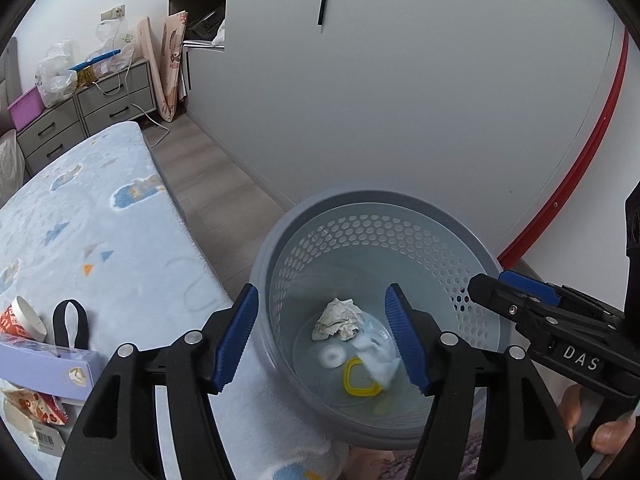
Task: Collect trash
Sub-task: 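Move both grippers back from the wastebasket toward the table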
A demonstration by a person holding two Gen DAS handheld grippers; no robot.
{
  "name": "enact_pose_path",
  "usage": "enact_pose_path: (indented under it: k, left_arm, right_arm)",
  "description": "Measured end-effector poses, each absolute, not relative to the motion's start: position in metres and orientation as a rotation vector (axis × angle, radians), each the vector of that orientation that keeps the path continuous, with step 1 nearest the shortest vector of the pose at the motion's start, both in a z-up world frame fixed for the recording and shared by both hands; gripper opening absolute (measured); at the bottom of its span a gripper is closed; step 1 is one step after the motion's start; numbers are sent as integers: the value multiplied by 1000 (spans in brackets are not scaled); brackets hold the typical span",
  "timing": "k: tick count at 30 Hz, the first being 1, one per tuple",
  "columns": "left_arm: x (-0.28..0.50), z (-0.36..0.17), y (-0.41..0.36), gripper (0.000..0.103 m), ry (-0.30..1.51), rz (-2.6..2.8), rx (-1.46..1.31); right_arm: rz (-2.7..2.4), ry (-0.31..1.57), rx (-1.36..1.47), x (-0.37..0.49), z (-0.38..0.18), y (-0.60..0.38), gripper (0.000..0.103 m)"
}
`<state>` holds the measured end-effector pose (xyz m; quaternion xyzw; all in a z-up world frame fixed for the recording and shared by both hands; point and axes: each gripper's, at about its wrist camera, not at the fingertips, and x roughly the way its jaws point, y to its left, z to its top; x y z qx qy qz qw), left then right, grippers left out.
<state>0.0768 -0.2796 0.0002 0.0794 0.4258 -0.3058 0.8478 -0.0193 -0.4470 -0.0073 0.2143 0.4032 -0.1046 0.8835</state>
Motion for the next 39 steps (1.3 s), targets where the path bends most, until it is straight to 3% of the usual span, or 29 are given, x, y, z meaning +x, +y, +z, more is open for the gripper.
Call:
enact_pose_path:
  k: [14,39]
  left_arm:
    - [64,1,-263,66,892,-613,159]
    - [40,-7,-107,67,892,-225,13]
  right_arm:
    - [-196,852,426,-14,-9,-442,72]
    - [-73,899,344,17,-9,-382,78]
